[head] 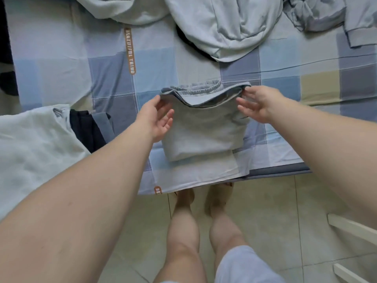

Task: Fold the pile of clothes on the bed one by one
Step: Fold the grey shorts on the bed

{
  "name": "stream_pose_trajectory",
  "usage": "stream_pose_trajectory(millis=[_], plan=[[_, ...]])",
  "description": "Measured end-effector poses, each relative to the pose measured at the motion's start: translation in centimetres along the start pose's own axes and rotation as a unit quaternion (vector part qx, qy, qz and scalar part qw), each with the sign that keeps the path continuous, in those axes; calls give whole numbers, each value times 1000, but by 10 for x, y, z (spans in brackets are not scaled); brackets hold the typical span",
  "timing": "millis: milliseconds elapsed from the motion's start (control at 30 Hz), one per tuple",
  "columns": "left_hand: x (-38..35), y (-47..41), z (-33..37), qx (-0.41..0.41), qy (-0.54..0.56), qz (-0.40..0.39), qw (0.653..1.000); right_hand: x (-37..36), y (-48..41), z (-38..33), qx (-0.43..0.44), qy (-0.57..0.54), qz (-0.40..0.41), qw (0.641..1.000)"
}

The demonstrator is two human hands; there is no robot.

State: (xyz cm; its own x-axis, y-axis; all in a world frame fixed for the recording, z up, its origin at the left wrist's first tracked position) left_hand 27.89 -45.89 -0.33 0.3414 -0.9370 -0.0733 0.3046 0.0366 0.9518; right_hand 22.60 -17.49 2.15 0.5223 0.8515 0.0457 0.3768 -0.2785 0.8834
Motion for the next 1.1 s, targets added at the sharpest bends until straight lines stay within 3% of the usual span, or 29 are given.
stream_pose_trajectory(millis=[100, 167, 233, 333, 400, 600, 767, 1100], plan=[[-2, -18, -7, -31, -77, 6, 997, 2, -26, 15, 10, 51, -12, 999], [5, -28, -19, -62, -181, 78, 978, 13, -44, 32, 32, 134, 10, 990], [13, -38, -33, -100, -272, 155, 945, 27, -64, 42, 94, 245, 46, 964], [21, -57, -55, -109, -348, 203, 909, 41, -86, 53, 147, 357, 68, 920], [21, -72, -69, -106, -338, 203, 913, 48, -103, 63, 130, 337, 53, 931], [12, -111, -81, -125, -336, 211, 909, 35, -142, 86, 94, 267, -93, 955], [10, -113, -78, -141, -327, 198, 913, 36, -148, 94, 30, 213, -138, 967], [16, 37, -43, -61, -262, 149, 952, 23, 6, 27, -12, 216, -153, 964]])
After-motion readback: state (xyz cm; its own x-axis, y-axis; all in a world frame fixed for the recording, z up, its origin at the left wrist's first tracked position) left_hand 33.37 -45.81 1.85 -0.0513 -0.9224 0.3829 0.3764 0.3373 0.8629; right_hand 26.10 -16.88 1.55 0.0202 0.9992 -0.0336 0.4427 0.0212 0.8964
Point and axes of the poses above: each hand's wrist, its own y-axis away from the middle knuckle, its own x-axis out of the back of the hand, z = x × y, the point moved 5 cm from there along -y, towards the middle knuckle, and after that the axes turned 15 degrees about -y, right-handed, at the moved point
